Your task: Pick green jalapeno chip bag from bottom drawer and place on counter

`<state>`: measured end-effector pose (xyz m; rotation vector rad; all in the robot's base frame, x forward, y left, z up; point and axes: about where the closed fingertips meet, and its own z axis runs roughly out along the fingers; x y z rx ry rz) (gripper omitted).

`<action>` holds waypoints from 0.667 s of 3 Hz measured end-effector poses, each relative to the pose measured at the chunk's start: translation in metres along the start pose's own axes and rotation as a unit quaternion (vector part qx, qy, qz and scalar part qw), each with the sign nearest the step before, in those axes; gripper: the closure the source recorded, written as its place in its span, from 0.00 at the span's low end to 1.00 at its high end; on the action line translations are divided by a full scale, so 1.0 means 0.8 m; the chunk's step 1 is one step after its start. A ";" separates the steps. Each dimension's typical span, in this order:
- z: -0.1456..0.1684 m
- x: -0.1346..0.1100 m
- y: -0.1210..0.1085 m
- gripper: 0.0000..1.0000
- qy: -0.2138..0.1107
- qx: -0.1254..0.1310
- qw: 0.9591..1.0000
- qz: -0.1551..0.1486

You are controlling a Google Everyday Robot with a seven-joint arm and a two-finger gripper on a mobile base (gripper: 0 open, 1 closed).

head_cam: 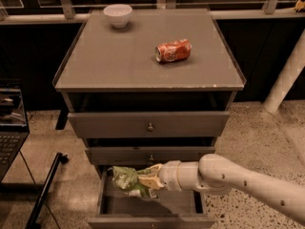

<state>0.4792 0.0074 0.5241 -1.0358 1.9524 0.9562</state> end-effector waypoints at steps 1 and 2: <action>-0.050 -0.069 0.069 1.00 -0.009 0.025 0.999 -0.042; -0.068 -0.099 0.078 1.00 -0.006 0.043 0.997 -0.071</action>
Offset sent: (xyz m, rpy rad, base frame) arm -0.0301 0.0069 0.0659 -0.0205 -0.0767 -0.0064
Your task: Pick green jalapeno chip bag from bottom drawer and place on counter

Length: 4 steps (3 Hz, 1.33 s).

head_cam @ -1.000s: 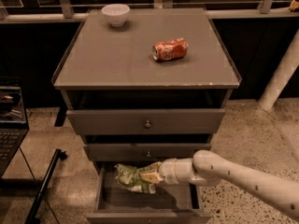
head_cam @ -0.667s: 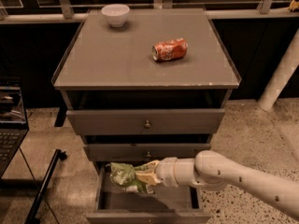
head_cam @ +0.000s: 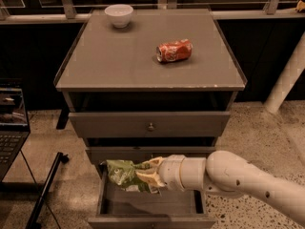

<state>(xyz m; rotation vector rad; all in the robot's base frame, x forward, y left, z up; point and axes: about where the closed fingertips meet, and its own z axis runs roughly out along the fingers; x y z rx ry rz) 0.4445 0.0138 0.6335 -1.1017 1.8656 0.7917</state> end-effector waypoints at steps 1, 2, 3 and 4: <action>0.000 0.000 0.000 1.00 0.000 0.000 1.000 0.000; -0.005 -0.023 -0.003 1.00 -0.016 0.005 1.000 -0.019; -0.033 -0.094 -0.009 1.00 -0.029 0.029 0.997 -0.067; -0.062 -0.167 -0.012 1.00 -0.029 0.061 0.991 -0.120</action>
Offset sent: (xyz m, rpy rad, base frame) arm 0.0158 0.0034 0.0439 0.0341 -0.1171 0.0054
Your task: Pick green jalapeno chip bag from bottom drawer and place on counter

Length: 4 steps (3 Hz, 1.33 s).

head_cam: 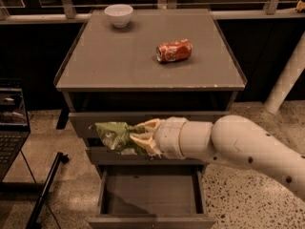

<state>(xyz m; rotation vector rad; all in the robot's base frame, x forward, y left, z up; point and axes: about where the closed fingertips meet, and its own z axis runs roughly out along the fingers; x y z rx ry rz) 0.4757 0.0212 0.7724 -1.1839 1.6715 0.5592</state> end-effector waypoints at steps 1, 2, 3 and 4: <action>-0.022 -0.089 -0.010 1.00 0.006 0.034 0.997 -0.066; -0.035 -0.175 -0.010 1.00 0.003 0.055 0.991 -0.122; -0.053 -0.267 -0.004 1.00 -0.006 0.084 0.981 -0.174; -0.053 -0.267 -0.004 1.00 -0.006 0.084 0.981 -0.174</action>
Offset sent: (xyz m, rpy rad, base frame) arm 0.0026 0.0602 0.2187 -0.1734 -0.3698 0.0107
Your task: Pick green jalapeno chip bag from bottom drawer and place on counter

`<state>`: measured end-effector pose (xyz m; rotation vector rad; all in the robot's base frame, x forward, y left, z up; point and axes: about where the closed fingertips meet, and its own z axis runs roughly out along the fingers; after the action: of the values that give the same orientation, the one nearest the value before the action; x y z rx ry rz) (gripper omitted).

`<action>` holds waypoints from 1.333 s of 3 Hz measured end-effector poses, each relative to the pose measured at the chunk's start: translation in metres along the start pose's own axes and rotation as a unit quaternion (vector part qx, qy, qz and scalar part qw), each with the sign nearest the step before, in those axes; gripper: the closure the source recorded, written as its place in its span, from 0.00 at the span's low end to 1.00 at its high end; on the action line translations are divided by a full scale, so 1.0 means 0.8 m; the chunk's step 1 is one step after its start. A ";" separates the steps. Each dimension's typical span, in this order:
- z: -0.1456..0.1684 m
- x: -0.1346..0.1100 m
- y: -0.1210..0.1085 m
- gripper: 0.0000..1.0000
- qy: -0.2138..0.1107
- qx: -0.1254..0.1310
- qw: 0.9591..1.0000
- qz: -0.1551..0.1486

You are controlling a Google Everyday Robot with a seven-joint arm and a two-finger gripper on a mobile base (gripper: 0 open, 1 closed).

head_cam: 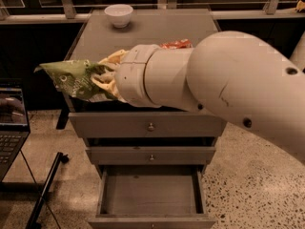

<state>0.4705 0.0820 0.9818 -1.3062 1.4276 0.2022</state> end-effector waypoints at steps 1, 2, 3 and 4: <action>0.009 -0.007 0.006 1.00 -0.020 -0.024 0.999 -0.011; 0.019 -0.001 -0.027 1.00 -0.034 -0.042 0.998 -0.019; 0.049 0.018 -0.094 1.00 -0.039 -0.035 0.998 -0.023; 0.087 0.036 -0.149 1.00 -0.045 -0.015 0.999 -0.010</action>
Offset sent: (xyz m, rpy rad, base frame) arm 0.0868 0.0009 0.0158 -0.0012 -0.0184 0.2007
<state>0.6100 0.0724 0.9971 -1.3192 1.3394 0.2681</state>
